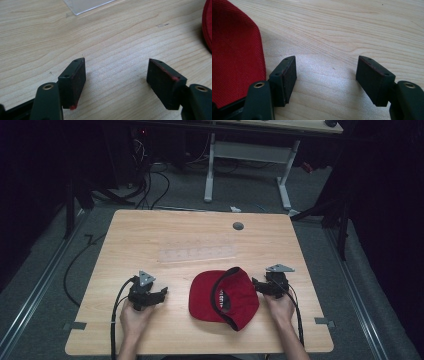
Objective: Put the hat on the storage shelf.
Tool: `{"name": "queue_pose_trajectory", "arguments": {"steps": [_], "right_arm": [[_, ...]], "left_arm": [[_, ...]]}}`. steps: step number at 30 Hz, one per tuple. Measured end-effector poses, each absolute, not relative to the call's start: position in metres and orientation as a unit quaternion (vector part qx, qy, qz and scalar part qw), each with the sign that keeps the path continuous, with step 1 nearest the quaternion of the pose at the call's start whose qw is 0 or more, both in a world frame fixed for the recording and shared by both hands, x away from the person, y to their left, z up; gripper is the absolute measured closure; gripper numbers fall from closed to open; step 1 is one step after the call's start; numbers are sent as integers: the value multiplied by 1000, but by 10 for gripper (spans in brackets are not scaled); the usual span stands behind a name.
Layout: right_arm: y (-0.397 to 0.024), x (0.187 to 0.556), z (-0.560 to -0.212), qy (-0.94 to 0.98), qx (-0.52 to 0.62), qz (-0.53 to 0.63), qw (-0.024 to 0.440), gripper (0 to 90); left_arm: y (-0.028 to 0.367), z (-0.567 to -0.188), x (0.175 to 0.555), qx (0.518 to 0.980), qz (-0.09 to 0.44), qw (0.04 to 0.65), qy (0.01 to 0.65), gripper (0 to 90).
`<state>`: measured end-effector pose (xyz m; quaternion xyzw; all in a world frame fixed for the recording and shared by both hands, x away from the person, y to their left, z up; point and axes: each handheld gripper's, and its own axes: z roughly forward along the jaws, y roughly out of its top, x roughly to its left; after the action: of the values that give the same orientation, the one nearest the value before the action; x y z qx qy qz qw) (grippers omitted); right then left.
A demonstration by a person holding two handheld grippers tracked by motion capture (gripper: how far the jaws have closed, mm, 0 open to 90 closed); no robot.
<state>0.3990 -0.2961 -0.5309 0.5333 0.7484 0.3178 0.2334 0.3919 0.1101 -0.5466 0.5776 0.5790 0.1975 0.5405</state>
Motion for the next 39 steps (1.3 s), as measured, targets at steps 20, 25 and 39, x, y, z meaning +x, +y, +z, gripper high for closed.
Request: {"name": "queue_pose_trajectory", "arguments": {"steps": [20, 25, 39], "right_arm": [[-308, 376, -498, 739, 500, 408, 193, 308], [-301, 377, -488, 749, 477, 423, 177, 271], [-269, 395, -470, 778, 422, 439, 154, 227]], "left_arm": [[110, -547, 392, 578, 197, 540, 580, 307], [110, -547, 392, 578, 197, 540, 580, 306], [109, -547, 392, 578, 197, 539, 579, 304]]}}
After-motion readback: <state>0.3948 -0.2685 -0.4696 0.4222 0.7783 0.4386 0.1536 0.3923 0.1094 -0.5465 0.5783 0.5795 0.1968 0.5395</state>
